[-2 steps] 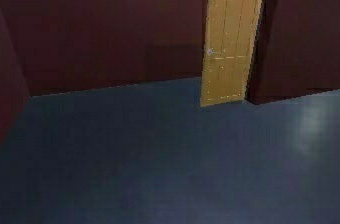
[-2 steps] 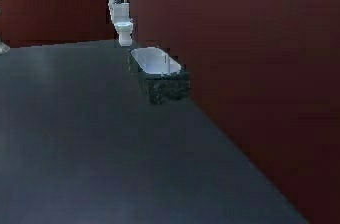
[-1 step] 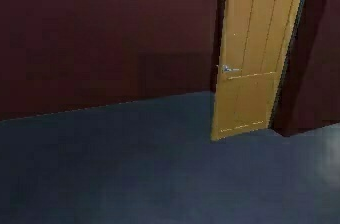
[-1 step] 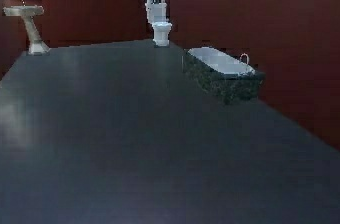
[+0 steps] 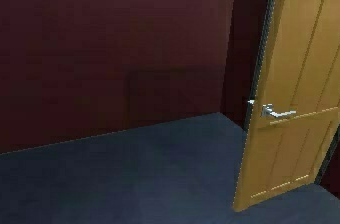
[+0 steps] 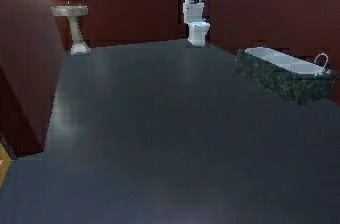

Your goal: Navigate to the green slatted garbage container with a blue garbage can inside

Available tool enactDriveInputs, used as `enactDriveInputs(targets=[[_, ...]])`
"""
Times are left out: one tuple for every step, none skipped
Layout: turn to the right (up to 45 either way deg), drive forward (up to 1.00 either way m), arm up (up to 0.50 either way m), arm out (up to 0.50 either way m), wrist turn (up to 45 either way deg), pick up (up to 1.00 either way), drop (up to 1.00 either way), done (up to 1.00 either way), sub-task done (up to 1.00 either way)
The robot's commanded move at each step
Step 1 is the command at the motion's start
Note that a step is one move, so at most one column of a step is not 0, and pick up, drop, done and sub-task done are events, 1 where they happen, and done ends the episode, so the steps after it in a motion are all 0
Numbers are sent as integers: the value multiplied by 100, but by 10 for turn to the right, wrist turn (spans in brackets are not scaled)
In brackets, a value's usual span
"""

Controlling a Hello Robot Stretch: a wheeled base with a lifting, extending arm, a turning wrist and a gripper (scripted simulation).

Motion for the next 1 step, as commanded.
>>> enactDriveInputs(targets=[[30,0,0,0,0,0,0,0,0]])
